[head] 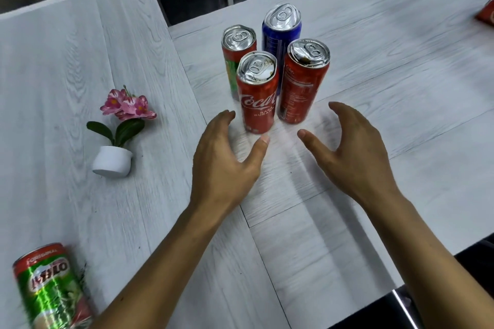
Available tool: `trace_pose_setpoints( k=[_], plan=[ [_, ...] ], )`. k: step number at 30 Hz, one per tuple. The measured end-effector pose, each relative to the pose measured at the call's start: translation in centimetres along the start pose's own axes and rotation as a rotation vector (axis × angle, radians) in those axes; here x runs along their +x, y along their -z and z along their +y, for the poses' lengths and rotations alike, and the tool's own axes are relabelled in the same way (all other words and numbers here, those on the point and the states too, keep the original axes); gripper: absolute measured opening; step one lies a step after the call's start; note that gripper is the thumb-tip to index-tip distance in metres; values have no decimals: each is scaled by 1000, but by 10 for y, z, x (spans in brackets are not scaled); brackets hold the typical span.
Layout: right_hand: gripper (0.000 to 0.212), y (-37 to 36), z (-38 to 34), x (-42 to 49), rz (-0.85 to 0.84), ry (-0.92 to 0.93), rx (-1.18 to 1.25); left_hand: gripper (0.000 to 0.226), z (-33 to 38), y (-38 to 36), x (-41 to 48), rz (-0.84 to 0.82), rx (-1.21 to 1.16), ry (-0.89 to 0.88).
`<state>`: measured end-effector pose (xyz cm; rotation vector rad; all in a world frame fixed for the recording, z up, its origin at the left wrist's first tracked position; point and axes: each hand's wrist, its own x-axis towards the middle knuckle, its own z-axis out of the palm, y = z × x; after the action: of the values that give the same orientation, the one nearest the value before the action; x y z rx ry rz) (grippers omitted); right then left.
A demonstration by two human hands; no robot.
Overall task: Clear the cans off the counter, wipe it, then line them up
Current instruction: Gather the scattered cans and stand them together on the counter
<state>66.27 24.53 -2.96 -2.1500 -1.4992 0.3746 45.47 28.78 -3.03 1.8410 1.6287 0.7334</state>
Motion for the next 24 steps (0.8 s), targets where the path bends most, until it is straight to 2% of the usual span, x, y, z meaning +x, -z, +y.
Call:
trace_pose_setpoints(
  k=[12,16,24],
  plan=[
    [77,17,-27,-55,-98,180,-158,79,-12,30,-34,-247,288,-196],
    [76,21,-38,-78,-129,223,-200,75,-15,41,-45,-266,333,-285],
    [72,24,-71,-127,-99,272,-223,66,-26,82,-81,-238,300,-321]
  ],
)
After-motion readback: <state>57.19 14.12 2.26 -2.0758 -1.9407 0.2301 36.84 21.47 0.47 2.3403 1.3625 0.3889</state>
